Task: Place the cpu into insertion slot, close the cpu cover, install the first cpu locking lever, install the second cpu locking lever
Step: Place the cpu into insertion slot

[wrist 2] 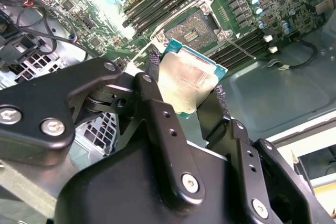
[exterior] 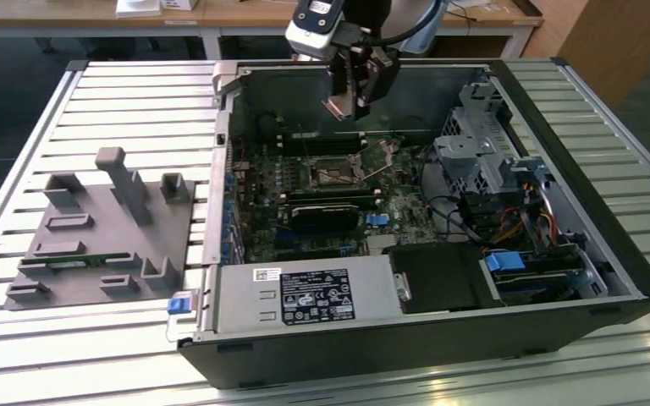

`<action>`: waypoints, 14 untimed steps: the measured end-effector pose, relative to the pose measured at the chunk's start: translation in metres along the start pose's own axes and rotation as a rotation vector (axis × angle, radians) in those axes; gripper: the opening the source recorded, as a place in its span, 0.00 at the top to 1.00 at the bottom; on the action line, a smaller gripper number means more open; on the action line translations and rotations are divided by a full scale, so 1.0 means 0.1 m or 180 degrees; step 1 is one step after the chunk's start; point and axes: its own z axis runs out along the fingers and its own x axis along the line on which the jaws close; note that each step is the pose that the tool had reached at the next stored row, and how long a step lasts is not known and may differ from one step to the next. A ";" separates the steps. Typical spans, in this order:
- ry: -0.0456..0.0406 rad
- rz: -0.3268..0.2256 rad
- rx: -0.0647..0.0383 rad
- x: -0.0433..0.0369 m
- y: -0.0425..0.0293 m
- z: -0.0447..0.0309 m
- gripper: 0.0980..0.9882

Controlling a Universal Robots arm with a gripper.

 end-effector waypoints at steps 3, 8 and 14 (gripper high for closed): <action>-0.0003 0.0033 -0.0001 0.002 -0.004 0.001 0.51; -0.0008 0.0089 -0.0002 0.005 -0.011 0.003 0.51; -0.0013 0.0155 -0.0003 0.008 -0.018 0.005 0.51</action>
